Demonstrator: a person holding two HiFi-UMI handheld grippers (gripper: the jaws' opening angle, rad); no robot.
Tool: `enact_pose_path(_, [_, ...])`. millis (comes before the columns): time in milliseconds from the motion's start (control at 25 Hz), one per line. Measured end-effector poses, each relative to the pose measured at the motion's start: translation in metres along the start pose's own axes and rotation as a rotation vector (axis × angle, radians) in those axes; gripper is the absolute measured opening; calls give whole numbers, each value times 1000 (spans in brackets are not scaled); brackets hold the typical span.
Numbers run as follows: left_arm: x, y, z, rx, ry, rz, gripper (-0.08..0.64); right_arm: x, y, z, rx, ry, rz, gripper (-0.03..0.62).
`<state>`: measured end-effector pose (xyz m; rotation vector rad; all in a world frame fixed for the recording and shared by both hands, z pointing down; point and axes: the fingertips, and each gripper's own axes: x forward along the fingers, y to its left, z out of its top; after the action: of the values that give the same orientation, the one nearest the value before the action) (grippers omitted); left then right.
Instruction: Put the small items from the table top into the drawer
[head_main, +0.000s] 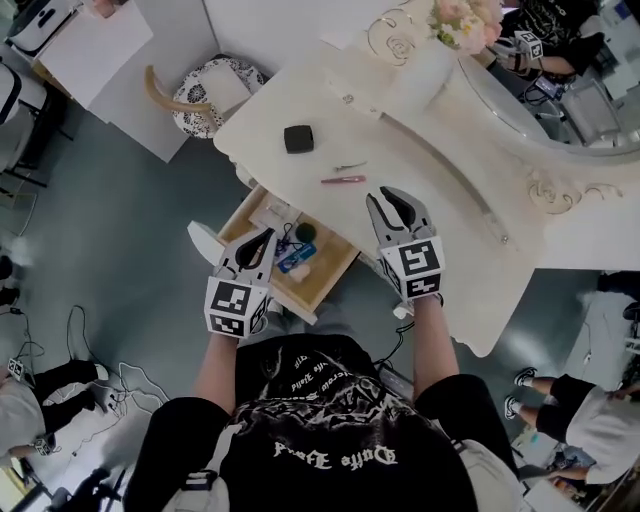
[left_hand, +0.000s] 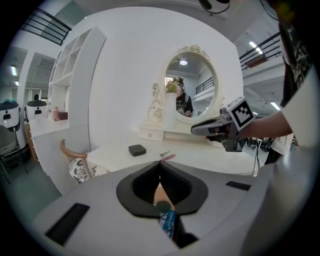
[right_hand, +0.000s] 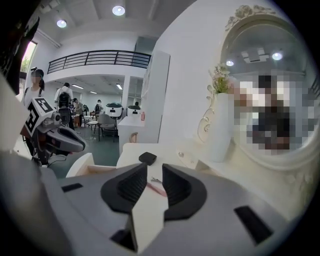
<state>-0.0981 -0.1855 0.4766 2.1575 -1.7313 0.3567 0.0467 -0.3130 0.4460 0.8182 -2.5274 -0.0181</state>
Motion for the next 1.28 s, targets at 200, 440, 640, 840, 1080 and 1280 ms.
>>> enact_pose_path(200, [0, 8, -1, -20, 10, 54, 15, 25, -4, 0, -32, 18, 66, 103])
enact_pose_path(440, [-6, 20, -12, -55, 46, 136, 15, 54, 6, -21, -86, 97, 183, 121])
enact_pose_path(640, [-6, 27, -15, -71, 64, 179, 15, 75, 4, -35, -105, 146, 248, 127])
enact_pose_path(840, [-3, 27, -17, -57, 88, 190, 15, 90, 5, -54, -163, 213, 340, 158])
enact_pose_path(1080, [-1, 34, -13, -57, 103, 200, 15, 100, 7, -64, -181, 237, 409, 158])
enact_pose_path(1280, [1, 33, -14, -50, 117, 190, 17, 108, 11, -72, -203, 252, 468, 166])
